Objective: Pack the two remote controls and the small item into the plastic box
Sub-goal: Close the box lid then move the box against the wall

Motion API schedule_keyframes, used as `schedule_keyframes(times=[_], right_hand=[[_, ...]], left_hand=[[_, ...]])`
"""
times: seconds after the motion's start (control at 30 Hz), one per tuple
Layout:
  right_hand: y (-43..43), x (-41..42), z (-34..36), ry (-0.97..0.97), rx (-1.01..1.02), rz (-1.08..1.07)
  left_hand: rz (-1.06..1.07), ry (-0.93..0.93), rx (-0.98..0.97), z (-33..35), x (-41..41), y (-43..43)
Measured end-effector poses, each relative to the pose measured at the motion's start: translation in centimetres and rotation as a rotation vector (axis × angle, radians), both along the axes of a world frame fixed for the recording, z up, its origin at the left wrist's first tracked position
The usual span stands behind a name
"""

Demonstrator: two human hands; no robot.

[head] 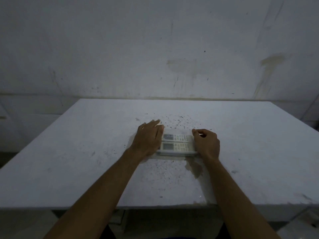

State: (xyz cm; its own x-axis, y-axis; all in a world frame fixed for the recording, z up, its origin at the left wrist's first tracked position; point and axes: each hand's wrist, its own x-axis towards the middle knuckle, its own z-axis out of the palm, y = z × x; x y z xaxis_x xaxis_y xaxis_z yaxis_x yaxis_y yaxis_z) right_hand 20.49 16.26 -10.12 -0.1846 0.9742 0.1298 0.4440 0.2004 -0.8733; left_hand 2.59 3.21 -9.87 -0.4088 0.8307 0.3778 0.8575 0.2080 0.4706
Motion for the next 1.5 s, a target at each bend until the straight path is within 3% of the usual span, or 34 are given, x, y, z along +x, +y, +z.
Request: schedule_keyframes(times=[0.07,0.13,0.23,0.33,0.43,0.63,0.87,1.03,1.23,1.3,1.4,1.5], right_hand=[[0.2,-0.1,-0.2,-0.002,-0.003,0.002],[0.4,-0.1,-0.3,-0.014,-0.008,0.012],[1.3,-0.3,0.1,-0.045,-0.042,0.042],[2.5,-0.5,1.1,-0.051,-0.179,0.088],[2.8,-0.7,1.4,-0.075,-0.224,0.113],[1.1,-1.3,2.1,-0.207,-0.023,0.057],[0.6,-1.1,1.1,-0.105,-0.025,-0.069],[0.0,1.3,1.3,0.001,-0.088,0.114],[-2.9,4.4,1.0,-0.089,-0.063,0.268],[-3.3,4.4,1.5,0.064,-0.141,0.297],[-3.0,3.8,3.3,0.469,-0.389,0.413],[-1.6,2.5,4.5,0.659,-0.493,0.431]], left_hand=[[0.002,-0.180,0.226,-0.9,0.6,-0.9],[-0.051,-0.248,0.146,-1.0,1.2,-1.9],[-0.111,-0.022,-0.132,-0.6,0.8,-2.4],[-0.115,0.142,-0.241,0.3,0.1,-1.9],[-0.132,0.105,-0.246,0.2,0.1,-1.9],[-0.074,0.144,-0.252,0.2,0.5,-1.5],[-0.104,0.125,-0.298,0.4,0.2,-1.3],[-0.103,0.055,-0.360,0.9,0.3,-1.5],[-0.081,-0.198,-0.093,0.0,1.7,-2.3],[-0.085,-0.248,-0.005,0.4,1.4,-2.0],[-0.077,-0.320,0.145,1.7,0.7,-1.2],[-0.084,-0.553,0.235,2.6,0.0,-0.1]])
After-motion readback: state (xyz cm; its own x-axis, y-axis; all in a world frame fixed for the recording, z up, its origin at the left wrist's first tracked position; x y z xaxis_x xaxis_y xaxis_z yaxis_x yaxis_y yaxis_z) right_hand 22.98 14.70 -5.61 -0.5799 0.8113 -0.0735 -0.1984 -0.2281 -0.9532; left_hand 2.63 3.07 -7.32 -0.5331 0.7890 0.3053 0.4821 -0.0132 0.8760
